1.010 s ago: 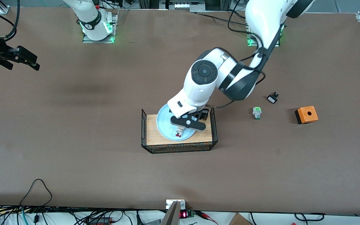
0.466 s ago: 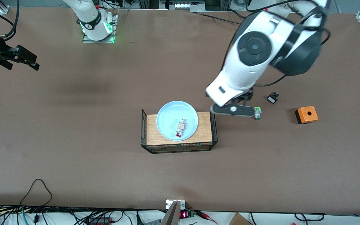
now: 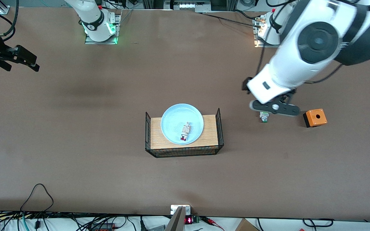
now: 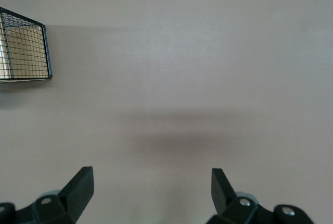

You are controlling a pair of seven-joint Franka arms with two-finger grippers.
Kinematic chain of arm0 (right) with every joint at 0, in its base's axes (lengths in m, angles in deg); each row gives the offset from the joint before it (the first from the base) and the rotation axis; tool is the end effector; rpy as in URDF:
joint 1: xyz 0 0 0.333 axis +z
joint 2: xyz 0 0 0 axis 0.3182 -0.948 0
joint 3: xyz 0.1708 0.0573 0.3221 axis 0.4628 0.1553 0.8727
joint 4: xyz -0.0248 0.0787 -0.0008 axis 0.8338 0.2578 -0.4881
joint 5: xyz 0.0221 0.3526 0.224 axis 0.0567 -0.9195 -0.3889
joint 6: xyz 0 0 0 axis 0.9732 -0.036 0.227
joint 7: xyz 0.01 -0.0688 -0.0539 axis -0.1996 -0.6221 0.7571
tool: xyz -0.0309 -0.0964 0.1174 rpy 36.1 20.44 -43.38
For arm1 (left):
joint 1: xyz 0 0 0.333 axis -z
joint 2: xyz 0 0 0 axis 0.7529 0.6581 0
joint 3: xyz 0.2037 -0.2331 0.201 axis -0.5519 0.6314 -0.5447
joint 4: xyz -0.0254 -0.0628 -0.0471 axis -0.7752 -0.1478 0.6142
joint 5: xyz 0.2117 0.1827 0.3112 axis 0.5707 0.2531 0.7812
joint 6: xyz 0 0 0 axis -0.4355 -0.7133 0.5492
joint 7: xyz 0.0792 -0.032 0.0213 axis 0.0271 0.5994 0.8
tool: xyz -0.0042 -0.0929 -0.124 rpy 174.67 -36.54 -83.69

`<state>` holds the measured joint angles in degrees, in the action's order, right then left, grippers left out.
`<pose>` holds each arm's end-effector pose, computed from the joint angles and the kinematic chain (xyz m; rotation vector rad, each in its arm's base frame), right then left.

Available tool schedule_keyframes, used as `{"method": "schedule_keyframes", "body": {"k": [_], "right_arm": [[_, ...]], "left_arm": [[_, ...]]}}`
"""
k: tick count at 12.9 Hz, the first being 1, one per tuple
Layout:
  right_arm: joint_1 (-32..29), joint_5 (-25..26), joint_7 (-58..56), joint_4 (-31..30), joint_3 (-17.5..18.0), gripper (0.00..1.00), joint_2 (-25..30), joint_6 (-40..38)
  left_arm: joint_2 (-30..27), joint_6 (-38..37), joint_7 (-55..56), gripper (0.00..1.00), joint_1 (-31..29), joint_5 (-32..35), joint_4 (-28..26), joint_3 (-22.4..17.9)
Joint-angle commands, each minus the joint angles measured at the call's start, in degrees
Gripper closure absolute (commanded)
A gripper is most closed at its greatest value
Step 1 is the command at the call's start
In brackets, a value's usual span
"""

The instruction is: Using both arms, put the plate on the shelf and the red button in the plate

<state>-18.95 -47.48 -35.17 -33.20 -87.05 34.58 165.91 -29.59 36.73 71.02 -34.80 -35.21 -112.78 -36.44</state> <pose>0.5482 0.0170 0.6316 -3.1226 0.0232 -0.0164 0.6542 -0.2512 0.5700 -3.0777 0.3085 0.2939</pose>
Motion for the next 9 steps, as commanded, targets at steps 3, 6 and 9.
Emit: {"method": "schedule_keyframes", "body": {"k": [3, 6, 9], "right_arm": [[1.09, -0.19, -0.25, 0.89, 0.54, 0.0, -0.44, -1.35], [2.41, 0.86, 0.37, 0.8, 0.45, 0.0, -0.44, -0.65], [2.33, 2.36, 1.34, 0.88, 0.36, 0.0, -0.44, 2.6]], "left_arm": [[-13.12, 6.22, -11.72, 0.0, -7.79, -1.74, -16.1, -0.79], [-22.64, 16.33, -17.28, 0.0, -9.73, -2.79, -30.72, -5.53], [-29.31, 23.64, -17.98, 0.0, -10.44, -2.54, -39.94, -6.95]]}}
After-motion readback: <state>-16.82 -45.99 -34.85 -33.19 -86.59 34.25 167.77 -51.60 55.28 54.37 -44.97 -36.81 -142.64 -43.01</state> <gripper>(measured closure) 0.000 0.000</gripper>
